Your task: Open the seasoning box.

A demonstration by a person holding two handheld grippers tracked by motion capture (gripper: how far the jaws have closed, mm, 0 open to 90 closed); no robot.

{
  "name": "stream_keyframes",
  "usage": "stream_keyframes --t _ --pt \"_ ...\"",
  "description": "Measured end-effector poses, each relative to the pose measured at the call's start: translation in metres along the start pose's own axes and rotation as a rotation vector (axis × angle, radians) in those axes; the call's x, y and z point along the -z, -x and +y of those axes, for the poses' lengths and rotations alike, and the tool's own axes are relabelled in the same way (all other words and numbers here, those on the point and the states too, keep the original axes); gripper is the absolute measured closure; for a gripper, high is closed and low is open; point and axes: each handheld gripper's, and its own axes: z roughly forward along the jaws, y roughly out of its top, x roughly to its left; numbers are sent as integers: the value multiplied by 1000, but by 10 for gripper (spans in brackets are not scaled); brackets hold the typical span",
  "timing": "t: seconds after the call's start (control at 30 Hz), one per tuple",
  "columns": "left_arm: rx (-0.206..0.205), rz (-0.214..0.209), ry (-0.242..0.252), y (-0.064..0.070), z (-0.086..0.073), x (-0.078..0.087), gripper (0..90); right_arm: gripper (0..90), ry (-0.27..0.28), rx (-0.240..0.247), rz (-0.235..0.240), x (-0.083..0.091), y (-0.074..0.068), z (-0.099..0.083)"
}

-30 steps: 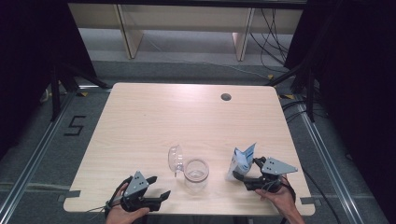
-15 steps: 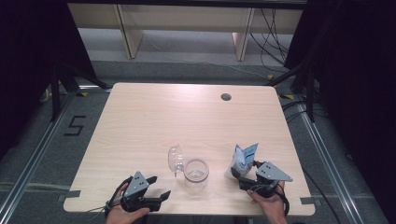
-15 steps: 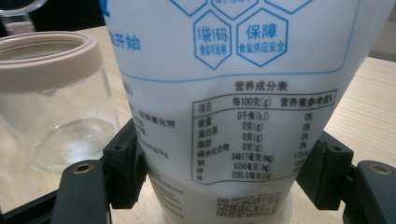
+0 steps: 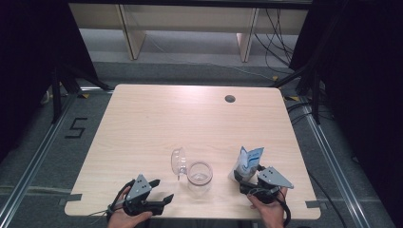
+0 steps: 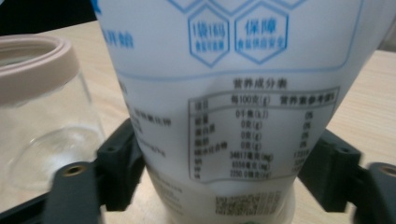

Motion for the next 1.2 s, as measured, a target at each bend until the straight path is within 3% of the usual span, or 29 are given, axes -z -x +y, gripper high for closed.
stream_keyframes --t 0.1,0.17,0.23,0.27,0.33,0.37,0.4,0.43,0.47,0.5,0.57,0.63,0.67,0.73,0.77,0.9,0.93,0.97,1.07,1.1,1.13,1.2 --pt "-4 1 3 0 0 0 271 169 10 -18 46 3 6 -2" --pt "12 6 -2 1 0 0 270 174 34 2 85 4 13 -2" --pt "-14 2 0 0 0 -1 270 162 38 6 113 5 17 -2" --pt "-12 3 1 0 0 -1 270 162 36 -3 157 6 20 -1" --pt "-1 6 -2 0 0 -1 270 156 31 18 183 7 24 -2" --pt "0 6 -2 0 0 -1 270 155 42 60 206 6 28 -2" --pt "-10 9 -16 0 0 0 270 154 24 29 217 7 28 -2" --pt "1 0 -7 0 -1 -1 270 154 47 73 246 5 32 -2" --pt "3 2 -9 0 0 -1 270 154 29 98 268 5 35 -2" --pt "1 2 -10 0 0 -1 270 154 45 88 263 4 37 -2" --pt "2 -3 -7 0 -1 -1 270 154 37 96 314 2 42 -3" --pt "3 -1 -9 0 0 -1 270 156 50 91 326 2 42 -3" --pt "0 4 -12 0 0 0 270 156 36 121 373 0 45 -2" --pt "-4 3 -17 -1 0 0 270 157 22 124 364 2 46 -1" --pt "-4 2 -18 -1 0 0 271 157 45 159 359 0 49 0" --pt "-1 1 -14 0 0 -1 271 160 17 121 387 -2 51 1" --pt "-2 1 -14 0 0 -1 270 162 48 167 371 -5 54 2" --pt "-2 1 -14 0 0 -1 270 165 50 132 365 -6 52 1" --pt "-1 0 -13 -1 0 -1 270 167 42 148 369 -8 54 2" --pt "-1 1 -12 0 0 -1 271 172 62 135 347 -10 52 1" --pt "-2 2 -12 0 0 -1 271 184 27 139 370 -8 51 2" --pt "-1 -1 -11 0 0 -1 270 222 45 163 371 -10 51 2"
